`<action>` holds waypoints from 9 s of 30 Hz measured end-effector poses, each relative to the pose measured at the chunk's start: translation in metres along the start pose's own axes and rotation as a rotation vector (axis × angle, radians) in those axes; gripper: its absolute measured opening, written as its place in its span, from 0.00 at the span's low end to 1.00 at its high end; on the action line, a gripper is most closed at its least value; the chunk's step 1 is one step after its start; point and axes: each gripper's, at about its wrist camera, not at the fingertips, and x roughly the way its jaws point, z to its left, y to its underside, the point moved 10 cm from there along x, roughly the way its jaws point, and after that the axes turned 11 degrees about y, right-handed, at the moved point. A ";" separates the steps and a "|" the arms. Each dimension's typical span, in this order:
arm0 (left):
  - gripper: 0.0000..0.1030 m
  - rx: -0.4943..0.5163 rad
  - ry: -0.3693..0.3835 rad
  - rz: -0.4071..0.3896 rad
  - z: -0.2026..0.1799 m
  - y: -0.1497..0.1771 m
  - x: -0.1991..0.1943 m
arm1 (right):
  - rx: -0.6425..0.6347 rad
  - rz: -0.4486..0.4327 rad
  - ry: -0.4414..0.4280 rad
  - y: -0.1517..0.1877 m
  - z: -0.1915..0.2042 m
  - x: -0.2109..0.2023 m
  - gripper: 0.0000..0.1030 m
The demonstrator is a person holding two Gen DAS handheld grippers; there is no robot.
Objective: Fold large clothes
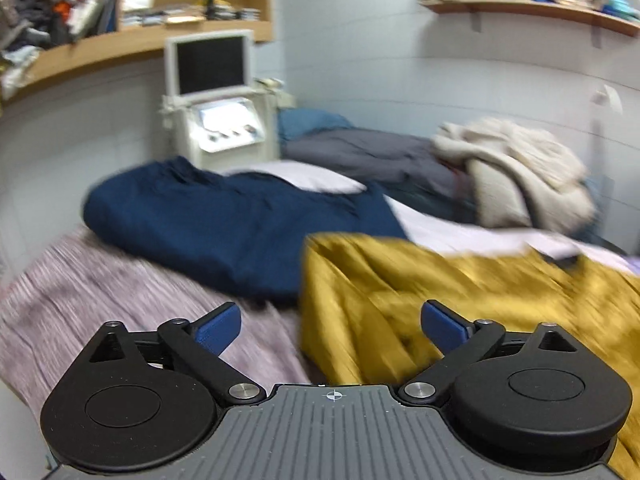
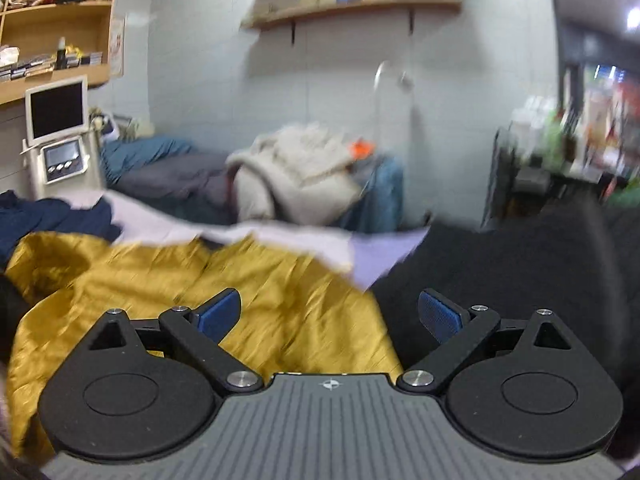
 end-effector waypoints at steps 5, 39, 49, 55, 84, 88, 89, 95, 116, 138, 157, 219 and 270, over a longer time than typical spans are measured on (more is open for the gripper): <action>1.00 -0.006 0.041 0.098 -0.039 0.065 -0.004 | 0.010 0.068 -0.056 0.024 0.037 -0.001 0.93; 1.00 0.045 0.161 0.104 -0.010 0.066 0.086 | 0.217 0.456 -0.230 0.117 0.056 -0.007 0.70; 1.00 0.079 0.365 0.182 -0.068 0.117 0.127 | 0.273 0.486 -0.183 0.136 0.036 -0.019 0.70; 0.59 0.138 0.355 0.186 -0.095 0.108 0.132 | 0.241 0.494 -0.219 0.141 0.048 -0.017 0.70; 1.00 0.058 0.116 0.359 -0.005 0.164 0.041 | 0.214 0.620 -0.348 0.166 0.066 -0.027 0.46; 0.77 0.075 0.142 0.347 -0.017 0.155 0.038 | 0.185 0.613 -0.347 0.162 0.066 -0.025 0.13; 0.62 0.071 0.157 0.345 -0.018 0.148 0.037 | 0.210 0.597 -0.365 0.154 0.063 -0.026 0.11; 0.56 -0.024 0.281 0.271 -0.024 0.095 -0.004 | 0.360 0.446 -0.424 0.067 0.011 -0.058 0.09; 0.99 -0.166 0.223 0.489 0.014 0.162 0.037 | 0.247 0.660 -0.313 0.152 0.012 -0.046 0.69; 0.68 -0.224 0.219 0.396 0.019 0.069 -0.014 | 0.609 0.419 -0.693 -0.014 -0.027 -0.091 0.14; 1.00 0.154 0.169 0.333 -0.063 0.099 0.009 | 0.042 0.566 -0.414 0.070 0.043 -0.065 0.54; 1.00 0.191 0.521 0.493 -0.264 0.155 0.034 | 0.817 0.239 -0.822 -0.186 -0.111 -0.045 0.06; 1.00 0.021 0.380 0.306 -0.158 0.090 0.094 | 0.440 0.509 -0.589 -0.039 0.122 0.144 0.67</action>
